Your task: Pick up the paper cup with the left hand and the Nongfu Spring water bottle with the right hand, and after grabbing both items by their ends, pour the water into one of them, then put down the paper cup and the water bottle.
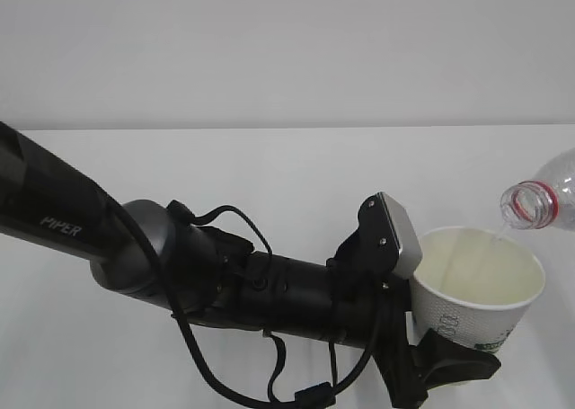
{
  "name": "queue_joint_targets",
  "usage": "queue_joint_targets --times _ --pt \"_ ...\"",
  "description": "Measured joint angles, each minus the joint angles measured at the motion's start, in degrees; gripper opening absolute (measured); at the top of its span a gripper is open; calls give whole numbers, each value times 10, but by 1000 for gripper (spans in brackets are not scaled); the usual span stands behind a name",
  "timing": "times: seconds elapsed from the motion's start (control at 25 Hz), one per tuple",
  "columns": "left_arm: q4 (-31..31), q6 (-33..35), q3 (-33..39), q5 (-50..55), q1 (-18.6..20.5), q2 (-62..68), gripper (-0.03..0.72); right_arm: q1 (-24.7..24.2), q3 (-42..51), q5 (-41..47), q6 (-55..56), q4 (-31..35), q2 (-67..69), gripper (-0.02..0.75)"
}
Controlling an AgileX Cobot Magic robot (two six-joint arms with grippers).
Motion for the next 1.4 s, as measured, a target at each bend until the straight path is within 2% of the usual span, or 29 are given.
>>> queue_joint_targets --times 1.4 --pt "1 0 0 0 0 0 517 0 0 -2 -12 0 0 446"
